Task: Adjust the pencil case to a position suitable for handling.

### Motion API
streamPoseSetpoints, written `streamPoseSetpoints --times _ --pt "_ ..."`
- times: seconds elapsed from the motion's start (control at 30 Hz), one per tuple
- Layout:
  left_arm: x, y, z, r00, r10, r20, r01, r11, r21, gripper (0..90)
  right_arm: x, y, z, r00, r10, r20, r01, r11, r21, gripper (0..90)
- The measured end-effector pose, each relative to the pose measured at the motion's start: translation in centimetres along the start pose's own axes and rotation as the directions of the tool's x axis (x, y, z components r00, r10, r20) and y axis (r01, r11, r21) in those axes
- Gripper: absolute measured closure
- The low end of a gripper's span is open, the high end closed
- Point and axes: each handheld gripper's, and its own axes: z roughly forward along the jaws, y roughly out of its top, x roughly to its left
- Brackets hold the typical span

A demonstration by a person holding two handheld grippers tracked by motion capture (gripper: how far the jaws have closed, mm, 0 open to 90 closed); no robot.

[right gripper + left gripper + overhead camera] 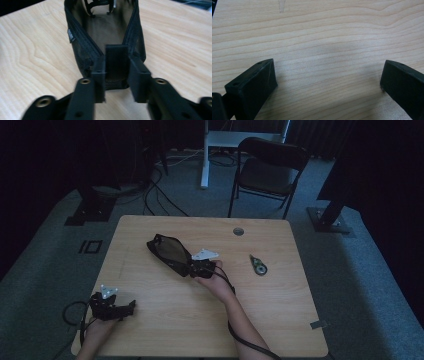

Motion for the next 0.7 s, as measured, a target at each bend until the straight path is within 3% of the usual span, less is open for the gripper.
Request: streamPoseSetpoints --times 0.03,0.7 --pt "0.0 0.0 0.0 1.0000 0.000 0.000 0.000 1.0000 0.000 0.6 0.0 0.0 0.0 0.9998 0.019 0.002 -0.019 1.000 -0.002 72.4" --pt "0.0 0.0 0.0 1.0000 0.000 0.000 0.000 1.0000 0.000 0.6 -0.7 -1.0 -1.7 0.9990 0.044 0.000 -0.044 0.999 -0.001 72.8"
